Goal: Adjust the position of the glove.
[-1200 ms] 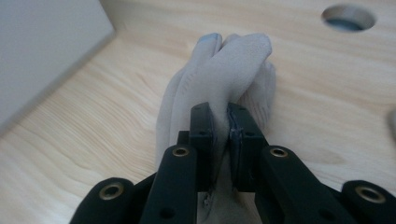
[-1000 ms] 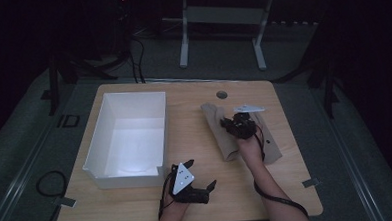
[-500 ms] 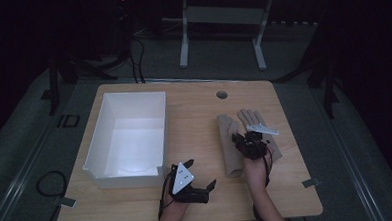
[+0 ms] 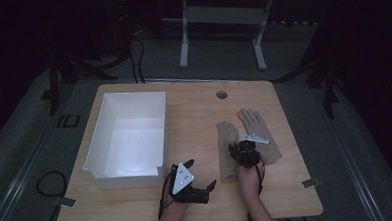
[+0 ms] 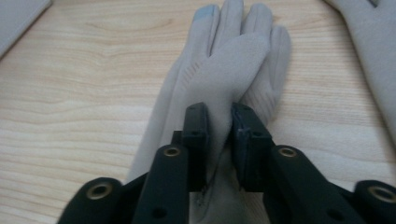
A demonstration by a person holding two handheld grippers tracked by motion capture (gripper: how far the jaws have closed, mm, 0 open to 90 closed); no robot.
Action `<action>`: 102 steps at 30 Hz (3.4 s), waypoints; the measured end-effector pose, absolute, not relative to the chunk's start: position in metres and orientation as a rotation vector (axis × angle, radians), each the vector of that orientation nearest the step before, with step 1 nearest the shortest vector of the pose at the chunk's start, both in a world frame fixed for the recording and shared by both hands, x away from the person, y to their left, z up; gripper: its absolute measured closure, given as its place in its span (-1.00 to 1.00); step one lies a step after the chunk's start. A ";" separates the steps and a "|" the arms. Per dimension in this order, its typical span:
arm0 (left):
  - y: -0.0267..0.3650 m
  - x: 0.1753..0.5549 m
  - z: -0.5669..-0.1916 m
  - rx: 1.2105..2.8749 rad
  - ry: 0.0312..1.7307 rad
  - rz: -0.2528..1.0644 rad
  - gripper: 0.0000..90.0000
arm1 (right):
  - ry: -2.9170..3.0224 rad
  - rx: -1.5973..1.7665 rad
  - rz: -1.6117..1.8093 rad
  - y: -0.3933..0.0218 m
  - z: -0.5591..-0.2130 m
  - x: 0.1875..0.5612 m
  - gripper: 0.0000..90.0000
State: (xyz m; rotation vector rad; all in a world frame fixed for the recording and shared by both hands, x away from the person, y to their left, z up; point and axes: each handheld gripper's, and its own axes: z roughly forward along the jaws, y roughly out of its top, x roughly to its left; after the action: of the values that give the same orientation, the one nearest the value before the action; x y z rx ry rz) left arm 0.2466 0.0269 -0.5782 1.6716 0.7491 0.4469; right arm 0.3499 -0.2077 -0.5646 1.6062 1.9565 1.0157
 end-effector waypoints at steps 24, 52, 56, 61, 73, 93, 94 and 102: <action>0.027 0.247 -0.578 1.672 0.751 0.446 -1.00 | 1.996 1.320 1.158 -0.252 -0.507 0.364 0.26; 0.026 0.247 -0.578 1.671 0.755 0.449 -1.00 | 2.141 1.145 0.948 -0.336 -0.526 0.415 0.20; 0.026 0.247 -0.578 1.672 0.755 0.451 -1.00 | 2.168 1.154 0.926 -0.338 -0.533 0.422 0.21; 0.026 0.247 -0.578 1.671 0.755 0.451 -1.00 | 2.185 1.206 0.953 -0.336 -0.548 0.431 0.19; 0.026 0.247 -0.578 1.671 0.753 0.450 -1.00 | 2.122 1.338 0.977 -0.326 -0.550 0.426 0.85; 0.026 0.246 -0.578 1.677 0.747 0.459 -1.00 | 1.902 1.492 0.942 -0.328 -0.500 0.357 0.86; 0.026 0.246 -0.578 1.677 0.746 0.458 -1.00 | 1.902 1.492 0.942 -0.328 -0.500 0.357 0.86; 0.025 0.246 -0.578 1.680 0.745 0.461 -1.00 | 1.964 1.559 0.839 -0.332 -0.541 0.347 0.85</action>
State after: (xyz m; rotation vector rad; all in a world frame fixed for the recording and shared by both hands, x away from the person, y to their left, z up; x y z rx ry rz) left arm 0.2461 0.0251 -0.5780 1.6800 0.7449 0.4614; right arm 0.3470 -0.3320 -0.5408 1.5590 1.9644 0.8390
